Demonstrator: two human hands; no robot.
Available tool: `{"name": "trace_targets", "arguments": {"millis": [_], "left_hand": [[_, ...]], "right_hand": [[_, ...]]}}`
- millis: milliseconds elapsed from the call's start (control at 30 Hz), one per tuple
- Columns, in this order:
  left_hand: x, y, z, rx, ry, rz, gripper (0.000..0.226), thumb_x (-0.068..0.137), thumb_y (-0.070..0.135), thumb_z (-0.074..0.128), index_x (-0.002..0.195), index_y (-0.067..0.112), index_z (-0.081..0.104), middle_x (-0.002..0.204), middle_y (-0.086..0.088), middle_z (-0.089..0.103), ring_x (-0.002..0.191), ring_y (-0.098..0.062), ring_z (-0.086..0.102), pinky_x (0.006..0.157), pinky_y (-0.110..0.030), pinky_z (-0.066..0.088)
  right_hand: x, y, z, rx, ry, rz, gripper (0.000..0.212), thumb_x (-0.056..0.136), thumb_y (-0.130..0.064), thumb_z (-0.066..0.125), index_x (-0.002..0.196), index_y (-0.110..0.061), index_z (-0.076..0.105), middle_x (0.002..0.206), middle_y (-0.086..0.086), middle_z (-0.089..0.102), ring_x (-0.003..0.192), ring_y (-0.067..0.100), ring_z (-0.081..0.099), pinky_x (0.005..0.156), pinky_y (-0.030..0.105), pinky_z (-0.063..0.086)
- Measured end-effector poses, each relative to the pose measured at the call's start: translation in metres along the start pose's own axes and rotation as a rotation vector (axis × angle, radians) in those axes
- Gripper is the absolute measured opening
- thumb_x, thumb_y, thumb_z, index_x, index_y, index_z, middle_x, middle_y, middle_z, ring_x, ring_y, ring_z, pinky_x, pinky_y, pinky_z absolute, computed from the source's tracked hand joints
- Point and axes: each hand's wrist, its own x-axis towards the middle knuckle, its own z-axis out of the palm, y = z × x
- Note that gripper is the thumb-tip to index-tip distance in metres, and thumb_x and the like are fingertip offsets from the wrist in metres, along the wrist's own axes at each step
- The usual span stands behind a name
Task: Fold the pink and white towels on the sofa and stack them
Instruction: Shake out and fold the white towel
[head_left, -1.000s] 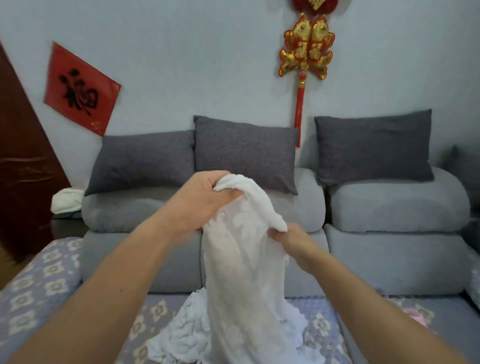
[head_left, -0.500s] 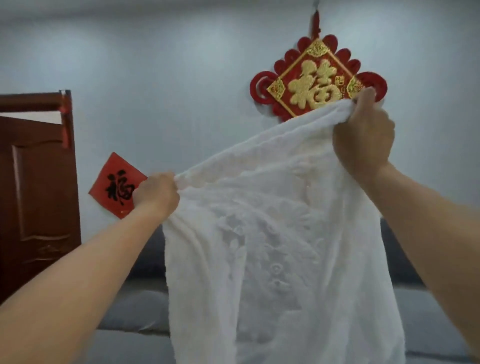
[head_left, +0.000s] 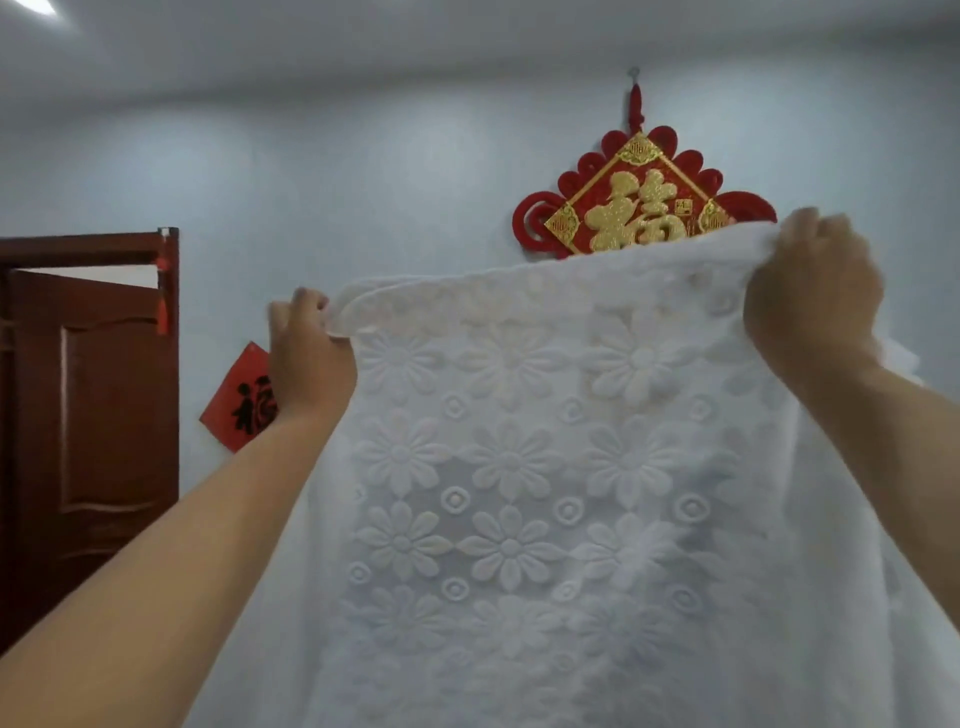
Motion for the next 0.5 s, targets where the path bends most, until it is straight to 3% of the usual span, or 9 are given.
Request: {"name": "trace_targets", "arguments": {"millis": [67, 100, 167, 267, 300, 333, 400, 467, 500], "left_hand": [[-0.021, -0.027, 0.000, -0.274, -0.474, -0.267, 0.009, 0.093, 0.009, 0.058, 0.094, 0.009, 0.067, 0.100, -0.018, 0.066, 0.085, -0.029, 0.061, 0.069, -0.037, 0.049], [-0.030, -0.042, -0.008, -0.369, -0.765, -0.453, 0.013, 0.094, 0.015, 0.063, 0.098, 0.007, 0.072, 0.109, -0.024, 0.070, 0.091, -0.033, 0.066, 0.080, -0.044, 0.055], [-0.049, -0.068, -0.032, -0.247, -1.224, -0.622, 0.032, 0.098, 0.032, 0.062, 0.115, 0.006, 0.072, 0.119, -0.020, 0.070, 0.105, -0.034, 0.069, 0.094, -0.048, 0.054], [-0.074, -0.096, -0.048, -0.112, -1.482, -0.718, 0.043, 0.096, 0.047, 0.060, 0.125, 0.017, 0.068, 0.122, -0.014, 0.071, 0.114, -0.034, 0.067, 0.098, -0.051, 0.053], [-0.084, -0.103, -0.045, -0.069, -1.433, -0.676, 0.037, 0.095, 0.047, 0.062, 0.120, 0.020, 0.071, 0.118, -0.011, 0.073, 0.111, -0.033, 0.069, 0.092, -0.047, 0.055], [-0.096, -0.111, -0.039, -0.002, -1.284, -0.583, 0.032, 0.095, 0.044, 0.062, 0.113, 0.019, 0.072, 0.112, -0.008, 0.074, 0.105, -0.032, 0.070, 0.086, -0.042, 0.056], [-0.130, -0.132, -0.026, 0.118, -0.828, -0.400, 0.028, 0.099, 0.031, 0.054, 0.103, 0.008, 0.069, 0.102, -0.009, 0.070, 0.095, -0.030, 0.065, 0.076, -0.035, 0.046], [-0.187, -0.159, -0.026, 0.128, -0.559, -0.370, 0.028, 0.104, 0.021, 0.043, 0.098, 0.001, 0.062, 0.088, -0.009, 0.057, 0.087, -0.023, 0.053, 0.070, -0.031, 0.031], [-0.222, -0.173, -0.032, 0.098, -0.541, -0.375, 0.030, 0.106, 0.020, 0.040, 0.096, 0.000, 0.060, 0.085, -0.010, 0.054, 0.087, -0.023, 0.052, 0.070, -0.030, 0.030]], "right_hand": [[-0.040, 0.019, 0.015, -0.074, -0.118, -0.209, 0.015, 0.086, 0.009, 0.047, 0.101, 0.005, 0.049, 0.087, 0.029, 0.055, 0.071, 0.046, 0.059, 0.060, 0.050, 0.050], [-0.058, 0.034, 0.023, -0.114, -0.206, -0.239, 0.011, 0.086, 0.008, 0.048, 0.097, 0.004, 0.050, 0.082, 0.028, 0.056, 0.066, 0.046, 0.061, 0.059, 0.050, 0.051], [-0.088, 0.062, 0.031, -0.172, -0.375, -0.137, 0.008, 0.087, 0.006, 0.048, 0.093, 0.001, 0.051, 0.081, 0.029, 0.060, 0.070, 0.048, 0.063, 0.065, 0.051, 0.052], [-0.125, 0.081, 0.033, -0.140, -0.468, 0.013, 0.010, 0.086, 0.007, 0.047, 0.093, 0.002, 0.052, 0.085, 0.034, 0.060, 0.077, 0.051, 0.063, 0.071, 0.051, 0.051], [-0.141, 0.082, 0.033, -0.104, -0.461, 0.025, 0.011, 0.085, 0.008, 0.047, 0.093, 0.003, 0.052, 0.084, 0.035, 0.059, 0.076, 0.052, 0.063, 0.070, 0.052, 0.050], [-0.163, 0.083, 0.033, -0.064, -0.452, 0.025, 0.011, 0.085, 0.008, 0.048, 0.094, 0.002, 0.051, 0.083, 0.034, 0.059, 0.074, 0.052, 0.062, 0.068, 0.051, 0.050], [-0.223, 0.088, 0.036, 0.004, -0.521, 0.011, 0.011, 0.086, 0.002, 0.052, 0.095, -0.003, 0.049, 0.082, 0.029, 0.060, 0.071, 0.050, 0.061, 0.065, 0.049, 0.050], [-0.302, 0.101, 0.036, 0.004, -0.749, -0.060, 0.009, 0.089, -0.008, 0.055, 0.095, -0.008, 0.049, 0.085, 0.025, 0.062, 0.073, 0.048, 0.062, 0.066, 0.049, 0.052], [-0.342, 0.107, 0.032, -0.028, -0.932, -0.103, 0.009, 0.092, -0.013, 0.055, 0.098, -0.009, 0.050, 0.091, 0.024, 0.064, 0.079, 0.047, 0.063, 0.070, 0.049, 0.053]]}}
